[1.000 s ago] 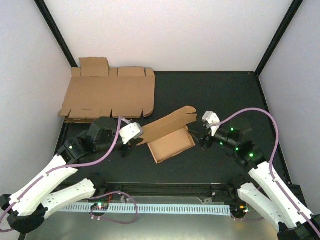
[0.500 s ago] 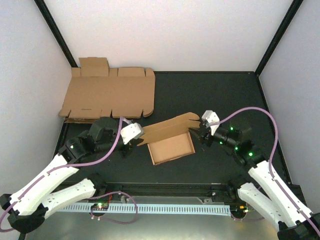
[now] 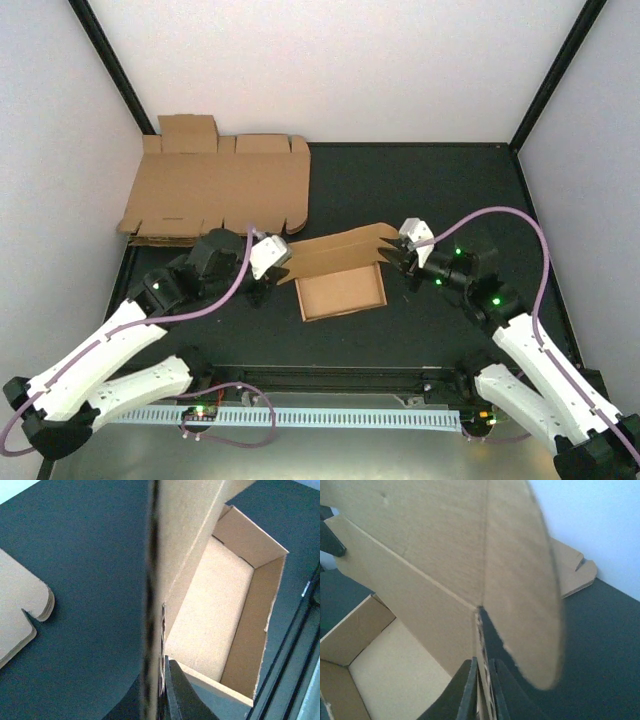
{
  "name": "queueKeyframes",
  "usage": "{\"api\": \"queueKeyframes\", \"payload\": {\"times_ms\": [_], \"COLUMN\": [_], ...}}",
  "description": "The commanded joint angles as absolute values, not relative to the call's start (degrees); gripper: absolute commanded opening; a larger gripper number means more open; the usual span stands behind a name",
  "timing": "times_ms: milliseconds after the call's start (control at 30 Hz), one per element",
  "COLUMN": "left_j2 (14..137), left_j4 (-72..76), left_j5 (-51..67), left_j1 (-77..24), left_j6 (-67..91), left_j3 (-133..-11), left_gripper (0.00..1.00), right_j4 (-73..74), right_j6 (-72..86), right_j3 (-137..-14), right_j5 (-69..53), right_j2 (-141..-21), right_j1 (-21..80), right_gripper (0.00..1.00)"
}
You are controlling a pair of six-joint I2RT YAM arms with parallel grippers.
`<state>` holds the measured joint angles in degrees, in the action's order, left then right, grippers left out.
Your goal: Fold the paper box
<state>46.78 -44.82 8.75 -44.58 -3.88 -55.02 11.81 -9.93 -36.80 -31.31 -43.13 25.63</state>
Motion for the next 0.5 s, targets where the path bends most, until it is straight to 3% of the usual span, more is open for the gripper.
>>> {"api": "queueKeyframes", "payload": {"times_ms": [0,100,367,467], "left_j2": [49.31,50.69,52.52,54.46], "left_j4": [-39.57,-34.85,-19.77,-20.72], "left_j5": [4.31,2.21,-4.65,-6.51], "left_j1": [-44.18,-44.12,-43.50,-42.26], "left_j6": [4.02,11.96,20.29,20.22], "left_j3": [-56.52,-55.48,-49.44,-49.79], "left_gripper": [0.08,0.20,0.20,0.39], "right_j4": [8.31,2.11,-13.04,-15.55], "right_j6": [-7.97,-3.88,4.81,5.64], "right_j3": [-36.90,-34.19,-27.76,-26.32], "right_j5": [-30.18,-28.10,-23.53,-21.43], "right_j2": [-43.97,-44.71,-50.66,-52.82], "right_j1": [25.40,25.40,25.40,25.44], "right_gripper": [0.09,0.08,0.02,0.02]}}
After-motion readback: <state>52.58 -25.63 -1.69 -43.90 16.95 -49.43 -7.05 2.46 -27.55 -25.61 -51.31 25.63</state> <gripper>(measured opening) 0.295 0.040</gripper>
